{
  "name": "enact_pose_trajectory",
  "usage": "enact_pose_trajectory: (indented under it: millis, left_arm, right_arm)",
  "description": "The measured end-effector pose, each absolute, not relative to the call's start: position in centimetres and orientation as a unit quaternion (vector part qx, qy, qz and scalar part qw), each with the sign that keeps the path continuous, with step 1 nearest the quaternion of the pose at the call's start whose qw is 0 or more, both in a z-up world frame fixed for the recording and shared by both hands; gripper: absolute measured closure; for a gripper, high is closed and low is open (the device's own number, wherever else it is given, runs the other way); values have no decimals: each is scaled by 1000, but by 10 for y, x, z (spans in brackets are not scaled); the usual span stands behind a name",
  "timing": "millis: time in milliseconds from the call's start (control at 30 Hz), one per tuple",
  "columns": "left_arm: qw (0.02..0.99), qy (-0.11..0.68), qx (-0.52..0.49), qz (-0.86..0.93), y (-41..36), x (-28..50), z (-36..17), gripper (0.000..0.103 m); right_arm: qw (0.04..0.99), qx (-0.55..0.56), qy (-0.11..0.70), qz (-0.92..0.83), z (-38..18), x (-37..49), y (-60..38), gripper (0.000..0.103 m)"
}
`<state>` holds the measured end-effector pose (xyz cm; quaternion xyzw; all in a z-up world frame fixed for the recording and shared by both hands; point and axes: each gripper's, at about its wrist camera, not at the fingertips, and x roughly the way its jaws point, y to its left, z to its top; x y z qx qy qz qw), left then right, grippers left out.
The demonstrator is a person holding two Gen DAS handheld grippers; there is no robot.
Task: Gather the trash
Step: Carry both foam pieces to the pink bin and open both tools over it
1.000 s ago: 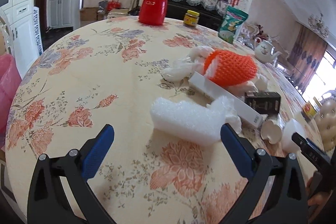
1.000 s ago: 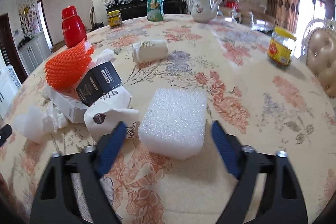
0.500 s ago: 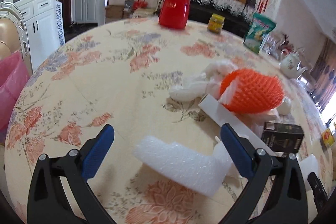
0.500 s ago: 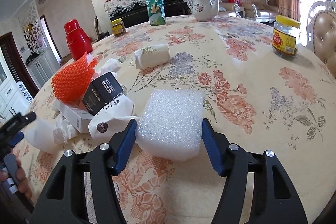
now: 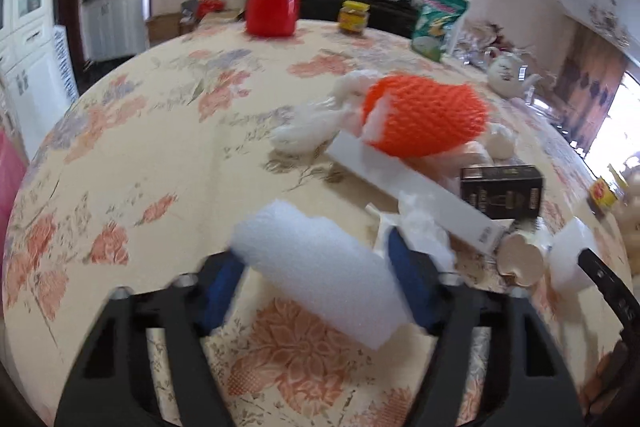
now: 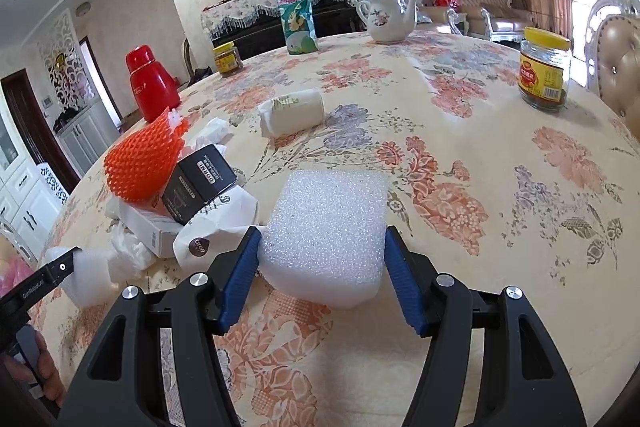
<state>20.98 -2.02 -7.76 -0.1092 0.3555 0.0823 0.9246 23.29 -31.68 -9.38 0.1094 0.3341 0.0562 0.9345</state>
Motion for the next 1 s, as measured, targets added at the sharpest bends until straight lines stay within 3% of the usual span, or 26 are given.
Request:
enact_pose_trajectory:
  millis: [167,1000]
  left_arm:
    - [941,323,-92,41,-24,195,-61,51]
    - [965,251,-58,46,39,87,-22,51]
  right_arm:
    - [943,97,316,50,-88,225,-313,43]
    - [954,26,238,179,-19,133,-176,43]
